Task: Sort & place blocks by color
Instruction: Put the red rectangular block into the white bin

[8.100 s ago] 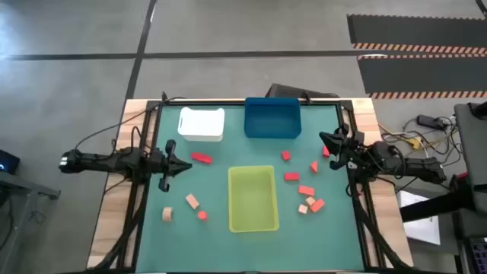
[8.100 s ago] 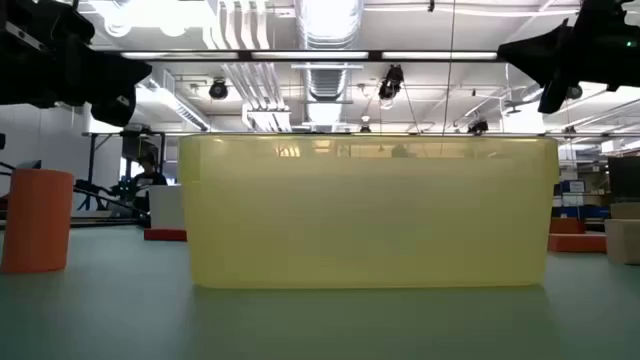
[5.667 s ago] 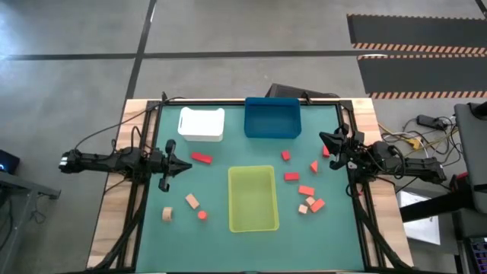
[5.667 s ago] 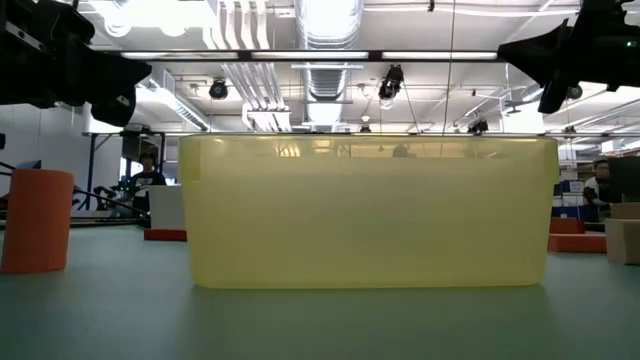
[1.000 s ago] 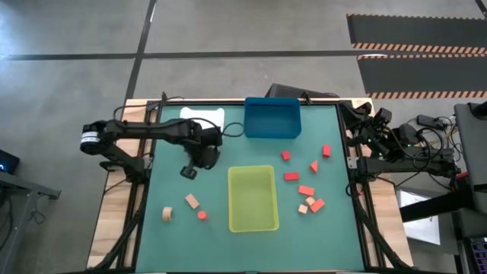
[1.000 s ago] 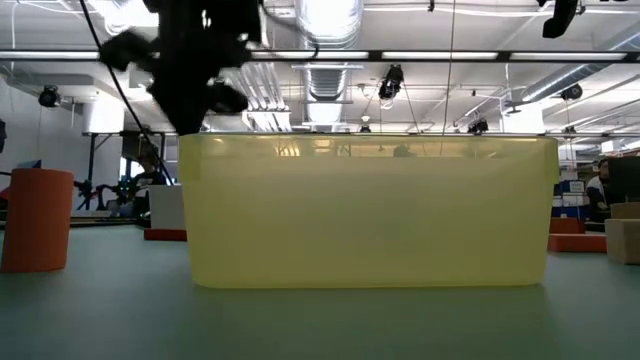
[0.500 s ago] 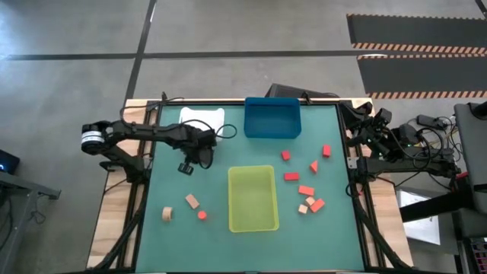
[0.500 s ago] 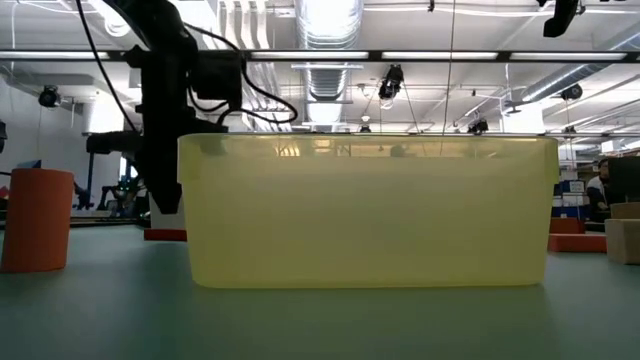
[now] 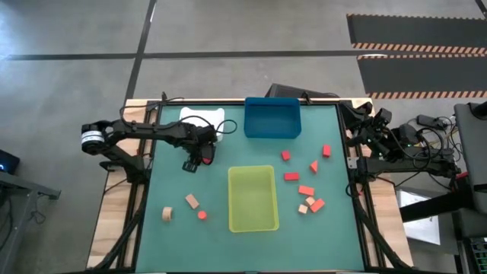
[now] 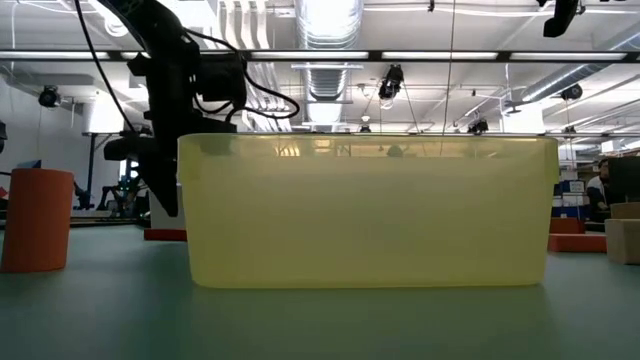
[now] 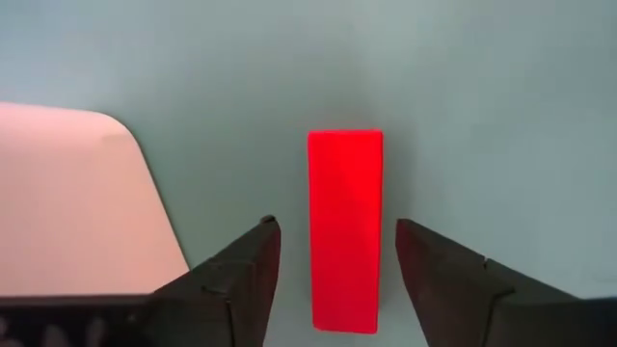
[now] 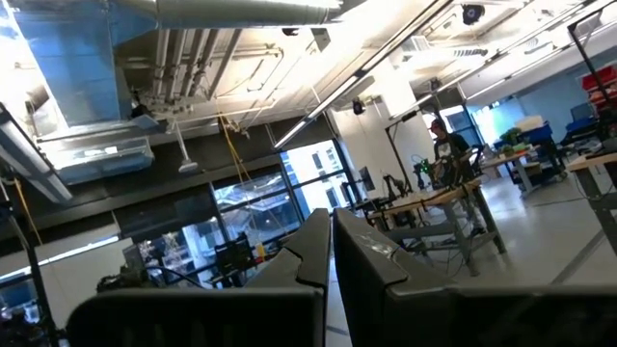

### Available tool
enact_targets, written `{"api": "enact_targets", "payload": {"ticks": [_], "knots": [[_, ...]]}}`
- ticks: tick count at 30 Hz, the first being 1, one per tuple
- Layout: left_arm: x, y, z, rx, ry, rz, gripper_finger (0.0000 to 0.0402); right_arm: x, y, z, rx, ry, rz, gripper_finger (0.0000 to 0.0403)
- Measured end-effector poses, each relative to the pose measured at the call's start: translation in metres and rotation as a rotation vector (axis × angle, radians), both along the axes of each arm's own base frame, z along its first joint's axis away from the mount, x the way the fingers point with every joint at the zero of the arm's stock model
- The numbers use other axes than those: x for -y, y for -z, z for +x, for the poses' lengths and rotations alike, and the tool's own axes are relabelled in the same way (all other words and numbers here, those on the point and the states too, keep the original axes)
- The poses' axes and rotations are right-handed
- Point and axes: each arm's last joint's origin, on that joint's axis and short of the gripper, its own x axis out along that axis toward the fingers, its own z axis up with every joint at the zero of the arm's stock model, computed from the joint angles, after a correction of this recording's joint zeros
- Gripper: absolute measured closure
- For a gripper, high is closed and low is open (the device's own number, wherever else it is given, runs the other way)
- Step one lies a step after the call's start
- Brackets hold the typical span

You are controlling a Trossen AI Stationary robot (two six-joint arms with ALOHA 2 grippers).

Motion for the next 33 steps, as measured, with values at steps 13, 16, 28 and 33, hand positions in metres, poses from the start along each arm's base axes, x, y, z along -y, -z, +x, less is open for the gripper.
{"api": "enact_targets", "payload": {"ticks": [13,16,28,33], "knots": [[0.002,0.01,-0.006,-0.024,-0.001,-0.009,0.0208,0.0,0.0,0.0,0.023,-0.018,0.031,0.0394],[0.003,0.014,-0.008,-0.028,-0.001,-0.011,0.0208,0.0,0.0,0.0,0.037,-0.029,0.049,0.0394],[0.0,0.013,0.002,0.082,0.005,0.024,0.0208,0.0,0.0,0.0,0.058,-0.046,0.077,0.0394],[0.0,0.014,-0.001,0.067,-0.002,0.012,0.0208,0.0,0.0,0.0,0.059,-0.046,0.078,0.0394]]}}
